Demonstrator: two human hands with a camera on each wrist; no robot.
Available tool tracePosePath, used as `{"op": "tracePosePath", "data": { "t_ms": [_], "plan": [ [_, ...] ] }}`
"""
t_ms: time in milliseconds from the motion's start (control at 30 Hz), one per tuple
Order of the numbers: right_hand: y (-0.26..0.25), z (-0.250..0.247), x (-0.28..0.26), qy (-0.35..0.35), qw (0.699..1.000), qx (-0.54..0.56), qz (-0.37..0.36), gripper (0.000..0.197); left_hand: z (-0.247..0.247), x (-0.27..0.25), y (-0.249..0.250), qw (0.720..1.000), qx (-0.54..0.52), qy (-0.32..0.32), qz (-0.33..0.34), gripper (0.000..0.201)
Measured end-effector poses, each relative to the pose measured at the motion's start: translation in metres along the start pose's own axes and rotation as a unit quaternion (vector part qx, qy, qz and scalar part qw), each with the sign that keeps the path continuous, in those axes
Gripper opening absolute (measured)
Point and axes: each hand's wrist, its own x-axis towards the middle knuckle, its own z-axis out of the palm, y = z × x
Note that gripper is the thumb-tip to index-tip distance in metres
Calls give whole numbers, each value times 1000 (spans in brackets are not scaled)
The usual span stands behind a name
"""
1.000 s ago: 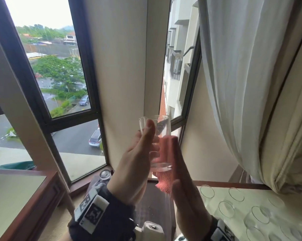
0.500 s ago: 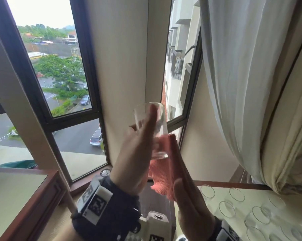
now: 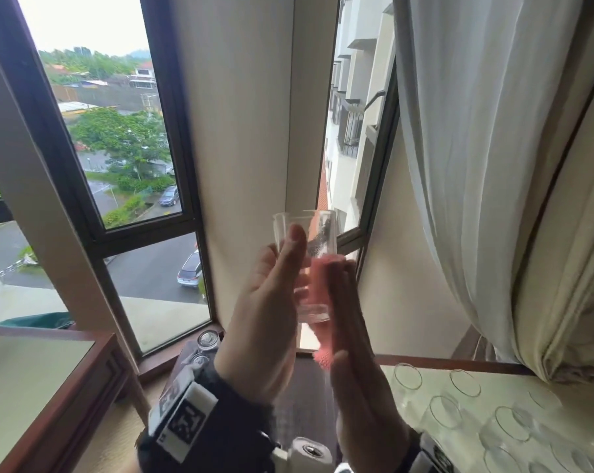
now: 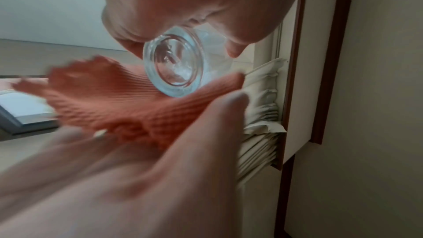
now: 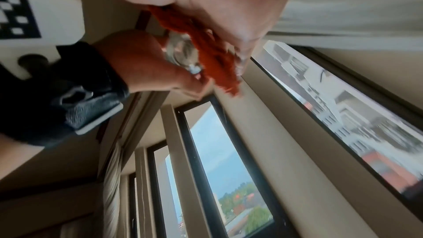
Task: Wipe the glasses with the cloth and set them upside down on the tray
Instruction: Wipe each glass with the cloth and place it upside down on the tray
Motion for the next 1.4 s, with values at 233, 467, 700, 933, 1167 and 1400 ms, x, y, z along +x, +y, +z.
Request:
{"op": "tracePosePath", "data": {
  "t_ms": [233, 467, 700, 933, 1167, 1400],
  "plan": [
    [-15, -26, 42, 97, 982, 142, 83, 55, 14, -13, -10, 996, 30, -87, 23, 58],
    [-5, -9, 9, -4, 999, 22, -26, 56, 2, 0, 0, 999, 21, -25, 32, 68],
    [-7, -34, 38, 64, 975, 110, 183, 82, 15, -14, -4, 988, 86, -88, 89, 60],
    [-18, -15, 16, -37, 998, 49, 12, 56, 4, 6, 6, 998, 60, -5, 31, 69],
    [11, -19, 12, 35, 994, 36, 97, 52, 7, -2, 4, 994, 97, -38, 19, 84],
    [-21, -36, 50, 36, 991, 70, 109, 80, 18, -13, -12, 995, 82, -52, 7, 59]
  ]
}}
